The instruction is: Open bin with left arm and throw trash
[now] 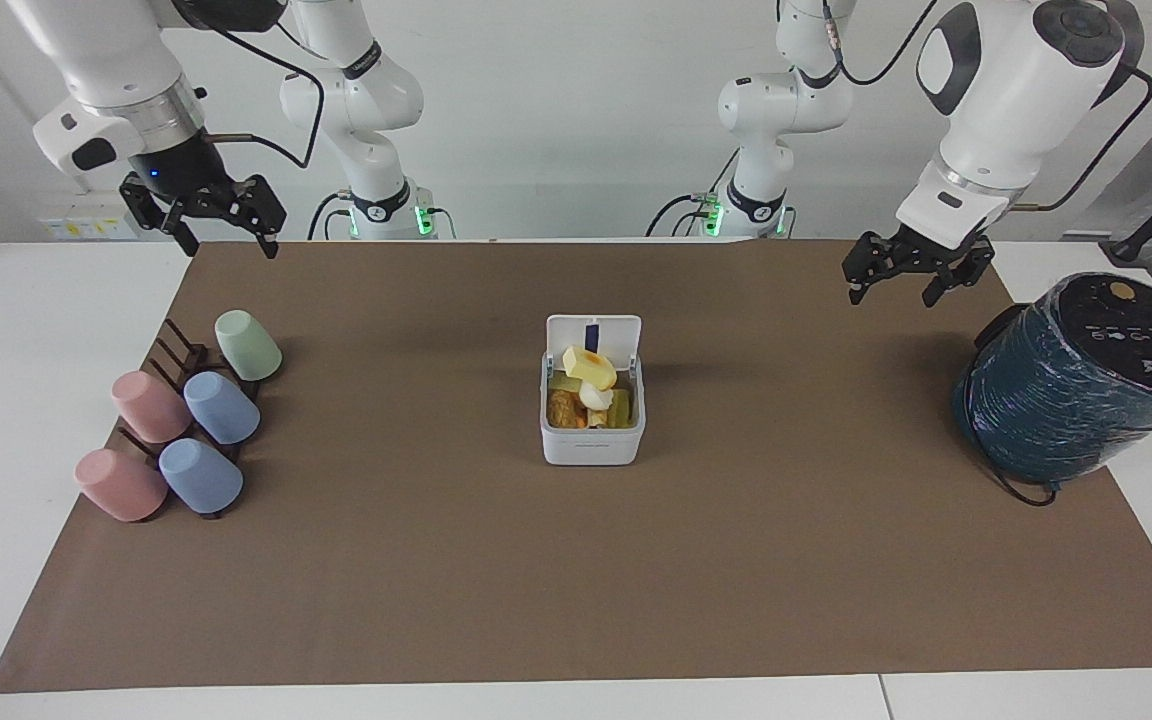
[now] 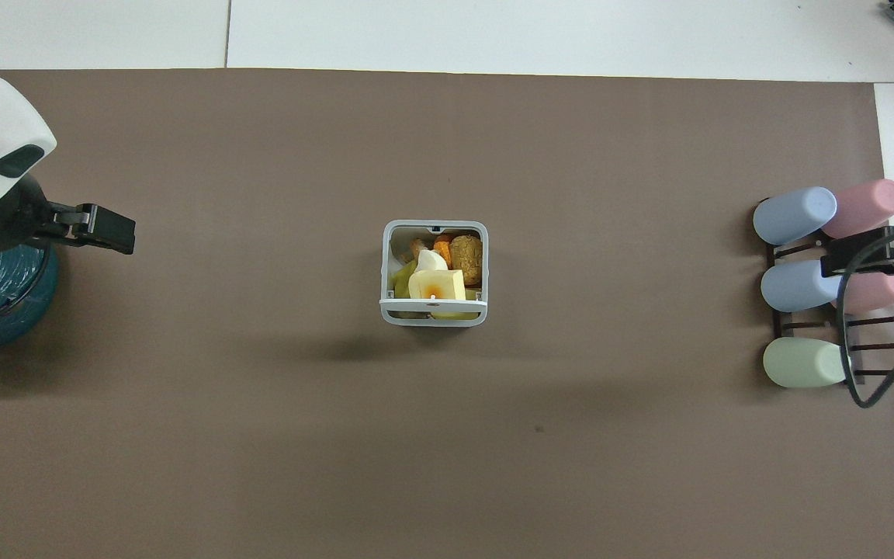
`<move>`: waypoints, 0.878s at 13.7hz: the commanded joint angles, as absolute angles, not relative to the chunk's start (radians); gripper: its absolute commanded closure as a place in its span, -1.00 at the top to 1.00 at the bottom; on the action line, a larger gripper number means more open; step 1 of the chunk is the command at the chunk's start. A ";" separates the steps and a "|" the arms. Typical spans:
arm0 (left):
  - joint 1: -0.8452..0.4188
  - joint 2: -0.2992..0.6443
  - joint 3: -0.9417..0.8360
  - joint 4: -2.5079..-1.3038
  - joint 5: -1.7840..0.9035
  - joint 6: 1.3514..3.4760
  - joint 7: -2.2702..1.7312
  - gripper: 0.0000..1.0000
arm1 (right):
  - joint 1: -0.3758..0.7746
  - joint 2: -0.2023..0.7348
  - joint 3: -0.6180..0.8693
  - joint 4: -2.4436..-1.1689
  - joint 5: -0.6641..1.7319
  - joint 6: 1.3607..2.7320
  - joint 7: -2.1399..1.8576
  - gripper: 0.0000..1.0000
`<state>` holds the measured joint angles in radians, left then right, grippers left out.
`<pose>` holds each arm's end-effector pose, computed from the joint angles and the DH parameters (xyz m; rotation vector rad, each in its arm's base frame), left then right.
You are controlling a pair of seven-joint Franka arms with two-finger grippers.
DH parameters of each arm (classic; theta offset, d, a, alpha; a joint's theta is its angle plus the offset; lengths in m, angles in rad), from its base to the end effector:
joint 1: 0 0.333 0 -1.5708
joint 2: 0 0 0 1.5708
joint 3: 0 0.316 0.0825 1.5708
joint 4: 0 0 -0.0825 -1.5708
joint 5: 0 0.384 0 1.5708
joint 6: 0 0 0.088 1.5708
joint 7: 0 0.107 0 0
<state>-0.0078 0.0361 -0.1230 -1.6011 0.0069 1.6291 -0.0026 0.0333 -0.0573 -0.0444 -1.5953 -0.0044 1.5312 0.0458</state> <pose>0.5649 -0.0724 0.5951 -3.1321 0.2016 0.0120 0.5326 -0.0071 0.6406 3.1383 -0.0894 -0.0107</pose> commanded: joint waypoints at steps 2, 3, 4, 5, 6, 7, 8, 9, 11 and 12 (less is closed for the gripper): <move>-0.011 0.002 -0.118 -1.643 -0.008 1.651 0.012 1.00 | 0.040 -0.064 -0.041 -1.608 -0.017 1.534 0.037 1.00; -0.011 0.002 -0.118 -1.643 -0.008 1.651 0.012 1.00 | 0.040 -0.066 -0.041 -1.609 -0.017 1.540 0.037 1.00; -0.011 0.002 -0.118 -1.643 -0.008 1.652 0.012 1.00 | 0.038 -0.069 -0.041 -1.617 -0.017 1.542 0.037 1.00; -0.011 0.002 -0.118 -1.643 -0.008 1.651 0.012 1.00 | 0.038 -0.074 -0.041 -1.623 -0.017 1.542 0.037 1.00; -0.011 0.002 -0.118 -1.643 -0.008 1.651 0.012 1.00 | 0.040 -0.075 -0.041 -1.624 -0.018 1.543 0.035 1.00; -0.011 0.002 -0.118 -1.643 -0.008 1.651 0.012 1.00 | 0.040 -0.075 -0.041 -1.626 -0.023 1.543 0.035 1.00; -0.011 0.002 -0.117 -1.643 -0.008 1.651 0.012 1.00 | 0.041 -0.075 -0.041 -1.626 -0.023 1.542 0.035 1.00; -0.011 0.002 -0.118 -1.643 -0.008 1.651 0.012 1.00 | 0.040 -0.075 -0.041 -1.626 -0.023 1.542 0.035 1.00; -0.011 0.002 -0.118 -1.643 -0.008 1.651 0.012 1.00 | 0.040 -0.075 -0.041 -1.626 -0.023 1.539 0.035 1.00; -0.011 0.002 -0.118 -1.643 -0.008 1.651 0.012 1.00 | 0.040 -0.075 -0.041 -1.623 -0.025 1.533 0.031 1.00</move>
<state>-0.0079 0.0361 -0.1232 -1.6012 0.0069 1.6292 -0.0024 0.0373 -0.0573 -0.0424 -1.6013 -0.0115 1.5315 0.0459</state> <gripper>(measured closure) 0.000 0.000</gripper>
